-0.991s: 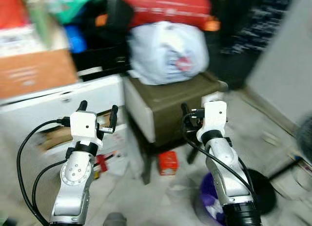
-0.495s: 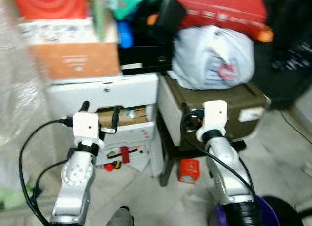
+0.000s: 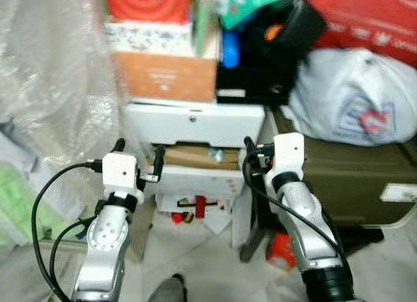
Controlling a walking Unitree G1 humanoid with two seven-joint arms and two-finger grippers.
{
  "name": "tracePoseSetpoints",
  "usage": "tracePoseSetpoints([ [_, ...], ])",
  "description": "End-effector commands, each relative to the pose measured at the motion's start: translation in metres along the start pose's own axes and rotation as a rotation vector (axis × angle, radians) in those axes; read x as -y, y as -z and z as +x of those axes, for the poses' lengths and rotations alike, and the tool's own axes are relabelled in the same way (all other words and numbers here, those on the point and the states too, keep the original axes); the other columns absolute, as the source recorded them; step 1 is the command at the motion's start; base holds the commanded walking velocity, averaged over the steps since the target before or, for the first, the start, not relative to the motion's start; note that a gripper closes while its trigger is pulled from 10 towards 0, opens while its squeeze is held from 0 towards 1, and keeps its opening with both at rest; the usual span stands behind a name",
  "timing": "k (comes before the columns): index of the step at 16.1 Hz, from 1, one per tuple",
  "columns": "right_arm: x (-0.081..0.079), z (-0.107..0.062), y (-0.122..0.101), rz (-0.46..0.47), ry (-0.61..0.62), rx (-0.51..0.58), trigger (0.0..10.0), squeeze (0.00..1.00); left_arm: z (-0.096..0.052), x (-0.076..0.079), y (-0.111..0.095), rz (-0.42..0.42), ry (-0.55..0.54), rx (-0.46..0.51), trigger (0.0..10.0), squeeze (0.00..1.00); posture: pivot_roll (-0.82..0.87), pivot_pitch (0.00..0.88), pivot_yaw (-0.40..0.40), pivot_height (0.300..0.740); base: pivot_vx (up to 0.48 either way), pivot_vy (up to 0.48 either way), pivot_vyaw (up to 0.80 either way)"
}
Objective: Clean up the room
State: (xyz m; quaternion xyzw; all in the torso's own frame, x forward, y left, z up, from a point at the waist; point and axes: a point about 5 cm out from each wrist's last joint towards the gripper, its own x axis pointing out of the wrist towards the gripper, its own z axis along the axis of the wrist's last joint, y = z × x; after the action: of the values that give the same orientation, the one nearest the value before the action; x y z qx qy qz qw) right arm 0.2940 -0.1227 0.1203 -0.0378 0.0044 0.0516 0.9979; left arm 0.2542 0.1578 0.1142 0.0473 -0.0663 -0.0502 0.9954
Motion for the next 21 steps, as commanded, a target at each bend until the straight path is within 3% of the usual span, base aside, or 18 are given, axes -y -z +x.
tracePoseSetpoints([
  [1, 0.004, 0.000, 0.000, 0.005, 0.013, 0.002, 10.0, 0.00, 0.003, 0.001, -0.003, 0.002, 0.003, 0.010, 10.0, 0.00, 0.07, 0.000, -0.059, 0.740, 0.000, 0.000, 0.00],
  [4, 0.003, 0.001, 0.000, -0.006, 0.008, 0.004, 10.0, 0.00, 0.003, 0.001, -0.004, 0.003, 0.001, 0.011, 10.0, 0.00, 0.07, 0.000, -0.061, 0.740, 0.000, 0.000, 0.00],
  [13, 0.005, 0.000, 0.000, -0.006, 0.015, 0.005, 10.0, 0.00, 0.002, -0.002, -0.005, 0.009, -0.019, 0.016, 10.0, 0.00, 0.07, 0.000, -0.055, 0.740, 0.000, 0.000, 0.80],
  [18, 0.024, -0.027, 0.013, -0.054, 0.066, -0.028, 10.0, 0.00, -0.034, -0.029, 0.003, 0.055, -0.145, -0.058, 10.0, 0.00, 0.07, 0.000, -0.052, 0.740, 0.000, 0.000, 0.80],
  [21, 0.021, -0.020, 0.011, -0.042, 0.055, -0.014, 10.0, 0.00, -0.027, -0.023, 0.002, 0.051, -0.119, -0.046, 10.0, 0.00, 0.08, 0.000, -0.058, 0.740, 0.000, 0.000, 0.27],
])
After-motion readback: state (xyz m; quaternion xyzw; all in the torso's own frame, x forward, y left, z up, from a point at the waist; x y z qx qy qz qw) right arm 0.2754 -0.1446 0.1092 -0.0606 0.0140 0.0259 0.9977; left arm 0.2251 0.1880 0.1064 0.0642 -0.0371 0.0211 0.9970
